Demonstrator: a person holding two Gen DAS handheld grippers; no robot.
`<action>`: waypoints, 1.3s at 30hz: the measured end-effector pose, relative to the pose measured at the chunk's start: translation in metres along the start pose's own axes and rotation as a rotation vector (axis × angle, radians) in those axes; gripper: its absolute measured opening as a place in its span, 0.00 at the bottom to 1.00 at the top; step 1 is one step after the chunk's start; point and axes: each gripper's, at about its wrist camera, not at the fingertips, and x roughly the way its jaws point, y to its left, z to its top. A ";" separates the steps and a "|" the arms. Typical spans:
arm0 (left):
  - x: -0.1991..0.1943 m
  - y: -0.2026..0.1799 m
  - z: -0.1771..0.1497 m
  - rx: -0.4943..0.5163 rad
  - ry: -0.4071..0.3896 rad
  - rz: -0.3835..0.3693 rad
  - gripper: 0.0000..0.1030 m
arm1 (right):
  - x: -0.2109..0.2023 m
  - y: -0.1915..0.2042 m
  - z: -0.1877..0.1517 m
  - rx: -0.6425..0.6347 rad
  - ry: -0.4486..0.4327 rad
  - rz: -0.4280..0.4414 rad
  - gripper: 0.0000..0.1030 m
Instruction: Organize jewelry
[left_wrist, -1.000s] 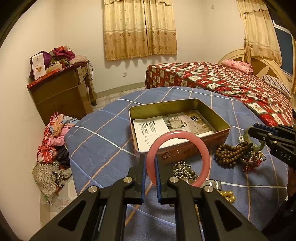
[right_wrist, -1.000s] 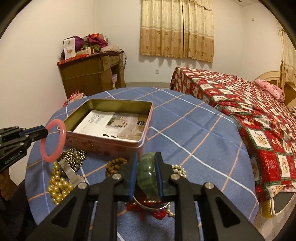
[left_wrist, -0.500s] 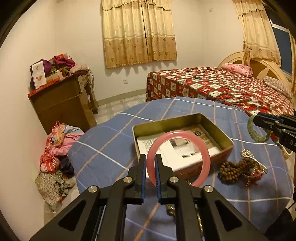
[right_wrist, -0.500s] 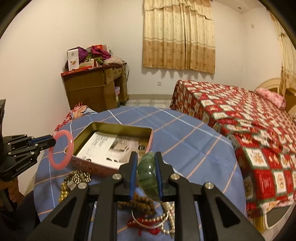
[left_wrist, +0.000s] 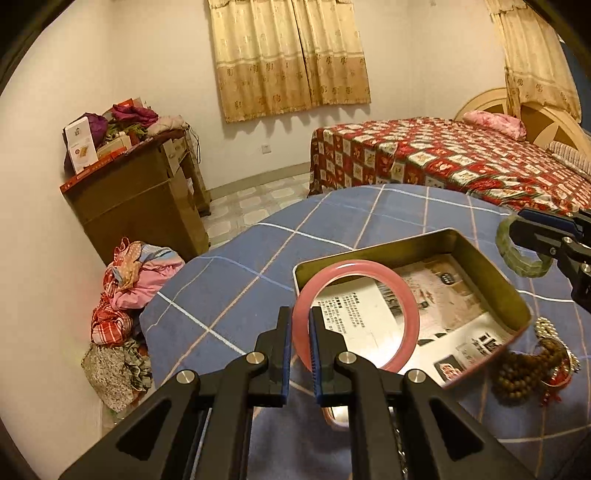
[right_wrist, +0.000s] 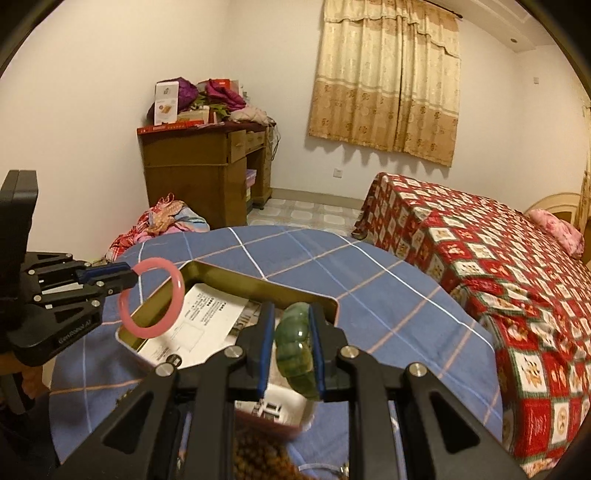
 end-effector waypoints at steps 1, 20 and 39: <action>0.003 0.000 0.001 0.002 0.004 0.001 0.08 | 0.005 0.001 0.001 -0.005 0.003 0.002 0.20; 0.043 -0.008 0.016 0.073 0.064 0.006 0.08 | 0.055 0.012 0.010 -0.049 0.062 -0.012 0.20; 0.002 0.007 -0.011 0.000 0.043 0.040 0.70 | 0.003 -0.001 -0.009 -0.011 0.028 -0.033 0.67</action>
